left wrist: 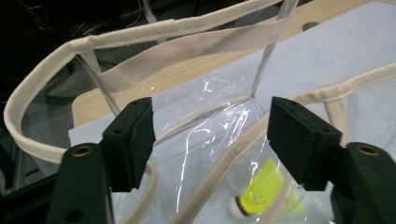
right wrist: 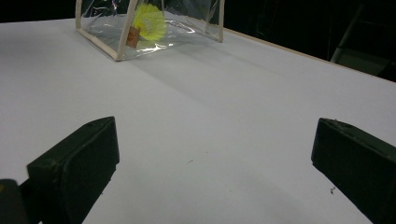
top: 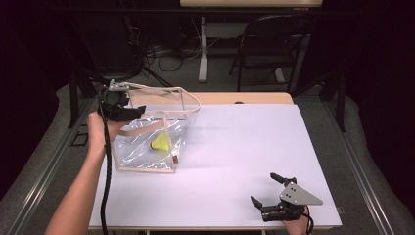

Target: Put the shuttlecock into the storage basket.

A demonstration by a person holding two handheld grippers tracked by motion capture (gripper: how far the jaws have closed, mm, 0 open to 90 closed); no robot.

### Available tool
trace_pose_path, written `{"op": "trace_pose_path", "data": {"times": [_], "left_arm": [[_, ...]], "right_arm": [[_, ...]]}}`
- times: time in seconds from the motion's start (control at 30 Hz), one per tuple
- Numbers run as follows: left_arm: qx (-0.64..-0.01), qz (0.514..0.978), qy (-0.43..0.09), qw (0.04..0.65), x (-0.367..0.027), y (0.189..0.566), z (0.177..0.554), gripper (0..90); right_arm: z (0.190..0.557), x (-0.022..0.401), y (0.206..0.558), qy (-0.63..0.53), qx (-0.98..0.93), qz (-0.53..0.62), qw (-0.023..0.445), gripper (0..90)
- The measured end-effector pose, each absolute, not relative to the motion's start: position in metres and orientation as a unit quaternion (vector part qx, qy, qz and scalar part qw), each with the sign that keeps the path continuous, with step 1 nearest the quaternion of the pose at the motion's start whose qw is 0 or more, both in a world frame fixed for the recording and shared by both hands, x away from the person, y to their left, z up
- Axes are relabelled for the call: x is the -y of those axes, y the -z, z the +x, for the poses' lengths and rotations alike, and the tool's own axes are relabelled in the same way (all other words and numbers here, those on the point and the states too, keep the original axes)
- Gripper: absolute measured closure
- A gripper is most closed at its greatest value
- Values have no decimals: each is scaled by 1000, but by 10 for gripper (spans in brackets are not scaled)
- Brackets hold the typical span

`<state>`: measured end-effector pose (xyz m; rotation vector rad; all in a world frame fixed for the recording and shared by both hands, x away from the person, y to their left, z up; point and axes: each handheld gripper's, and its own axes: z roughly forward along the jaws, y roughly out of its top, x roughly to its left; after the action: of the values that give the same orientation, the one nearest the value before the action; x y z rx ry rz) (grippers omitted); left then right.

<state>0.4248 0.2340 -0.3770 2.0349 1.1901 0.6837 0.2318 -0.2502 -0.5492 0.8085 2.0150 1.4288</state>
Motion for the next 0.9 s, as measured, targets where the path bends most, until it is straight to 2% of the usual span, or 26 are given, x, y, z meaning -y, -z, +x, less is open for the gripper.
{"op": "trace_pose_path", "data": {"times": [0.07, 0.17, 0.5, 0.67, 0.9], "left_arm": [[-451, 781, -262, 344, -234, 376, 421, 248], [-446, 780, -265, 349, -232, 378, 416, 188], [-431, 780, -272, 363, -228, 385, 396, 49], [-425, 780, -275, 368, -225, 389, 385, 2], [-418, 781, -273, 374, -223, 398, 370, 2]], "right_arm": [[232, 250, 549, -530, -746, 300, 268, 4], [232, 251, 549, -530, -747, 300, 268, 4], [232, 254, 550, -536, -743, 303, 264, 4], [232, 254, 550, -535, -746, 300, 261, 4], [231, 252, 549, -537, -745, 298, 262, 4]]}}
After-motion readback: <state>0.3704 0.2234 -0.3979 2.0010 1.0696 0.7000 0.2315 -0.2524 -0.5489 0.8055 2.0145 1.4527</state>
